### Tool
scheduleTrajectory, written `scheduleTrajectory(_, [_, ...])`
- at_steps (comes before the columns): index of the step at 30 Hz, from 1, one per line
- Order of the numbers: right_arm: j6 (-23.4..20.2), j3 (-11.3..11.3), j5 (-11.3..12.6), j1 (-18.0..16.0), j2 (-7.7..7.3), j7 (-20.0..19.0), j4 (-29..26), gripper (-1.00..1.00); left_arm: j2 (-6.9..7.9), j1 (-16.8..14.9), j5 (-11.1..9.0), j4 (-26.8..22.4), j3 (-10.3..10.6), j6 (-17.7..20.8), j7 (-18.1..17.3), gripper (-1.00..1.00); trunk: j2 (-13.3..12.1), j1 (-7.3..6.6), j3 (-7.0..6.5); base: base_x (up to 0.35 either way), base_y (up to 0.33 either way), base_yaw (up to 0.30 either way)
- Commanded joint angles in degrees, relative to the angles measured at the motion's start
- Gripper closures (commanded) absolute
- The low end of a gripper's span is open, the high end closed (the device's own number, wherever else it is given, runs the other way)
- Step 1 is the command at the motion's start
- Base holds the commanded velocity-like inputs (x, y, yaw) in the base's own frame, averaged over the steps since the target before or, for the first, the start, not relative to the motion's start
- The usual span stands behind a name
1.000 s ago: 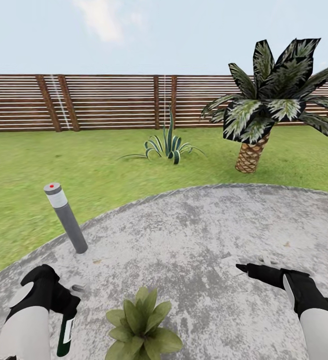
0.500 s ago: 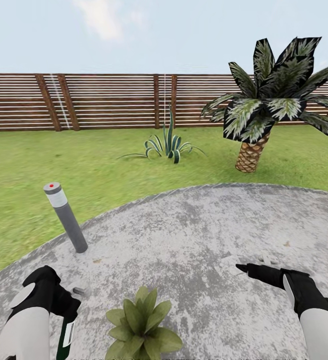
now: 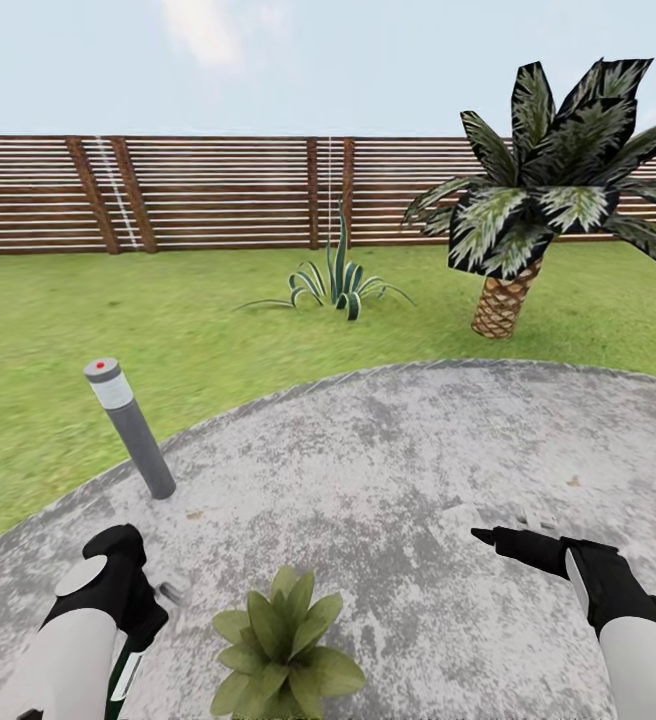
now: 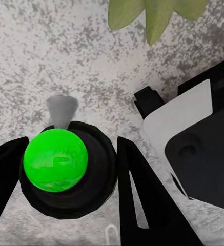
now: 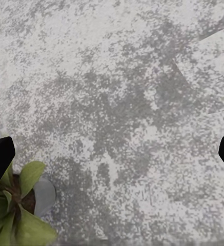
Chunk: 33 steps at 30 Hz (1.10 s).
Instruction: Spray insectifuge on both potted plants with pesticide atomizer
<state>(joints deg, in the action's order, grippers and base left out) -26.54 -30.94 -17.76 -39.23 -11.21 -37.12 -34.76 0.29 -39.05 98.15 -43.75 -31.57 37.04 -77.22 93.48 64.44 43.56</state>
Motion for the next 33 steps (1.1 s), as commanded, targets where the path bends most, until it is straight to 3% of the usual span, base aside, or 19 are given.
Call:
scheduleTrajectory(1, [-0.20,-0.35,-0.56,-0.06,0.05,-0.50,-0.06,-1.00,-0.03,-0.06,0.29,-0.03,-0.14,0.56,-0.39,1.00,0.03,0.00,0.15,0.000,0.000,0.000])
scheduleTrajectory(4, [-0.19,-0.35,-0.53,-0.06,0.02,-0.48,0.97,-1.00,-0.03,-0.06,0.29,-0.02,-0.22,0.51,-0.34,1.00,0.03,0.00,0.42,0.000,0.000,0.000])
scheduleTrajectory(6, [-0.18,-0.36,-0.53,-0.06,-0.03,-0.42,4.92,-1.00,-0.03,-0.06,0.24,0.03,-0.31,0.44,-0.31,1.00,0.03,0.00,0.60,0.000,0.000,0.000])
scheduleTrajectory(12, [-0.18,-0.38,-0.53,-0.06,-0.04,-0.41,6.61,-1.00,-0.01,-0.06,-0.78,0.15,-0.62,0.33,-0.22,1.00,0.03,0.00,1.15,0.000,0.000,0.000])
scheduleTrajectory(16, [-0.18,-0.37,-0.53,-0.06,-0.04,-0.41,6.72,-1.00,0.18,-0.06,-10.42,0.16,-0.63,0.16,-0.16,1.00,0.03,0.00,1.52,0.000,0.000,0.000])
scheduleTrajectory(18, [-0.18,-0.37,-0.53,-0.06,-0.04,-0.41,6.73,-1.00,0.22,-0.06,-12.03,0.16,-0.61,0.15,-0.19,1.00,0.03,0.00,1.70,0.000,0.000,0.000])
scheduleTrajectory(33, [-0.18,-0.35,-0.53,-0.06,-0.04,-0.61,6.90,-1.00,0.17,-0.06,-12.33,1.80,-0.20,0.32,-0.30,1.00,0.03,0.00,2.56,0.000,0.060,0.000])
